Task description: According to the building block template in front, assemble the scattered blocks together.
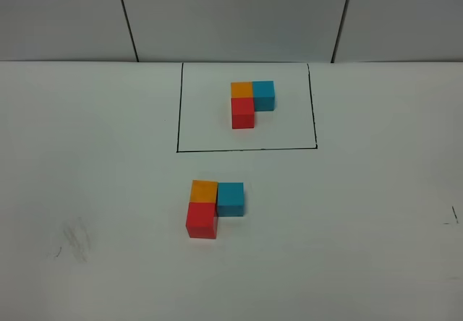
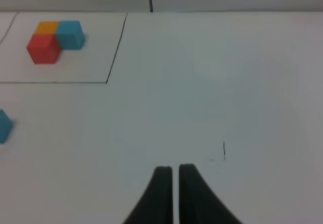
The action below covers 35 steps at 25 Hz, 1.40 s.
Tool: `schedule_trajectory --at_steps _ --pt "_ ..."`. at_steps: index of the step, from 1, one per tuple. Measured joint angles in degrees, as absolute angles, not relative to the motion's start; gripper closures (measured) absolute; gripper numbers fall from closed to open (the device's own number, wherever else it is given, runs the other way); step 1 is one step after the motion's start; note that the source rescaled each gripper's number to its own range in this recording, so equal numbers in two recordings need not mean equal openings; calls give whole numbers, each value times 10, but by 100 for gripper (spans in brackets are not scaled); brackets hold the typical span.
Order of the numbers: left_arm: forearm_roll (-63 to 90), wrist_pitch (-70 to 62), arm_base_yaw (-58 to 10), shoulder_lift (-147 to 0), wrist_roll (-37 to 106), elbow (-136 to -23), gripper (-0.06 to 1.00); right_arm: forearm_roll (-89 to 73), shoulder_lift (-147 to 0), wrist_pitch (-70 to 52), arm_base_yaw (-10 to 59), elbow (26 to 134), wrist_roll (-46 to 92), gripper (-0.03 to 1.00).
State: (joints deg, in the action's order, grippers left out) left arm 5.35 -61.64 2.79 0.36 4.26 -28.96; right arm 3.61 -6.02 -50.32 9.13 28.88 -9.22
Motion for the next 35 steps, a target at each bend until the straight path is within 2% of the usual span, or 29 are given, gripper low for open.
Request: schedule_trajectory --at_steps 12,27,35 --pt "54 -616 28 4 42 -290 94 36 -48 -508 91 288 -103 97" --pt "54 -616 28 4 42 -290 94 38 -40 -618 91 316 -85 97" --pt "54 -616 28 4 42 -290 94 40 -27 -626 91 298 -88 97"
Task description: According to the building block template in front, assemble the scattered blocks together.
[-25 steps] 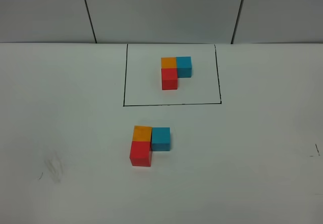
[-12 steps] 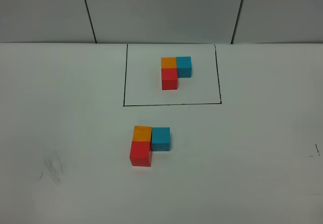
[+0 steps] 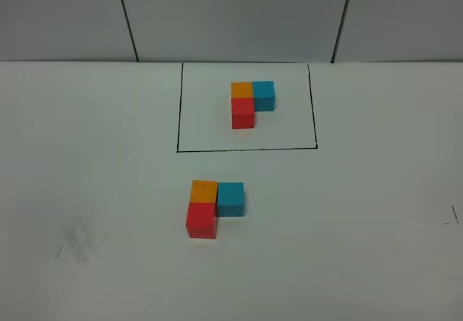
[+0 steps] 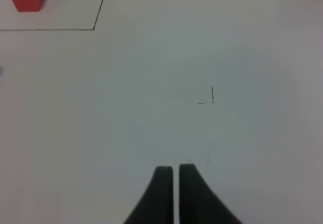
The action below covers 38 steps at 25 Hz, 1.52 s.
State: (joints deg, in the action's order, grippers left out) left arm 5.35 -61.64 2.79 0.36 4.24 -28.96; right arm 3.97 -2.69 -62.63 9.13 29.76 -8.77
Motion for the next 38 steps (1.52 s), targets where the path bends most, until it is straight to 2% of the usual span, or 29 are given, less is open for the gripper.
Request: schedule_trajectory --at_steps 17,29,38 --pt "54 -616 28 4 42 -290 94 79 -24 -622 91 298 -94 97" --pt "54 -616 28 4 42 -290 94 79 -24 -609 -33 298 -83 97" --pt "54 -616 28 4 42 -290 94 63 -21 -616 -63 298 -75 97"
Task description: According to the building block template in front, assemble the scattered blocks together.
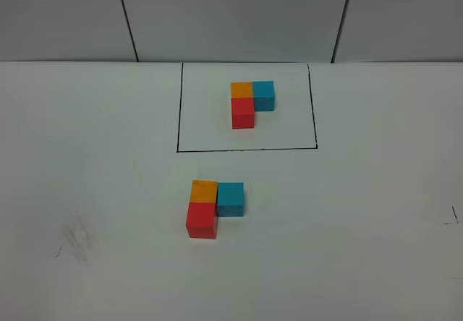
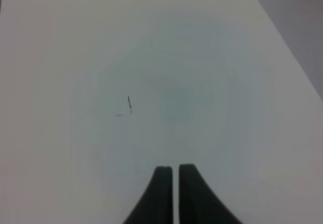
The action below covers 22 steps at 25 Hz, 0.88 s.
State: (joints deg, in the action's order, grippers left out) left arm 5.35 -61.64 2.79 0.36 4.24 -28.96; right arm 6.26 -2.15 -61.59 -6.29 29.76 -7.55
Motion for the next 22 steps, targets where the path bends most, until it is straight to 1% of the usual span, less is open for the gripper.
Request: schedule_trajectory --at_steps 11,22 --pt "54 -616 28 4 43 -290 94 66 -20 -617 -63 294 0 97" --pt "54 -616 28 4 43 -290 94 75 -20 -613 -63 288 13 97"
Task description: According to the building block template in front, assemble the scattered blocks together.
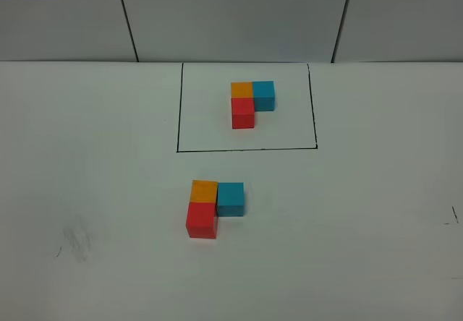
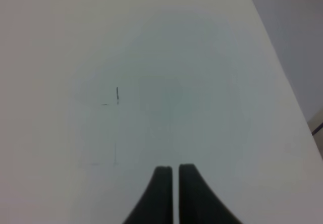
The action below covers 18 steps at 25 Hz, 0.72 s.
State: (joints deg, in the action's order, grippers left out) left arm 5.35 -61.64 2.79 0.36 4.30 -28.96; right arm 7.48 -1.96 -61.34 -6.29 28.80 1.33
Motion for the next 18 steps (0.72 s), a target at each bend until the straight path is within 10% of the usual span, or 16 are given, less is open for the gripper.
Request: schedule_trajectory --at_steps 18 --pt "54 -616 28 4 43 -290 94 75 -19 -613 -5 287 13 97"
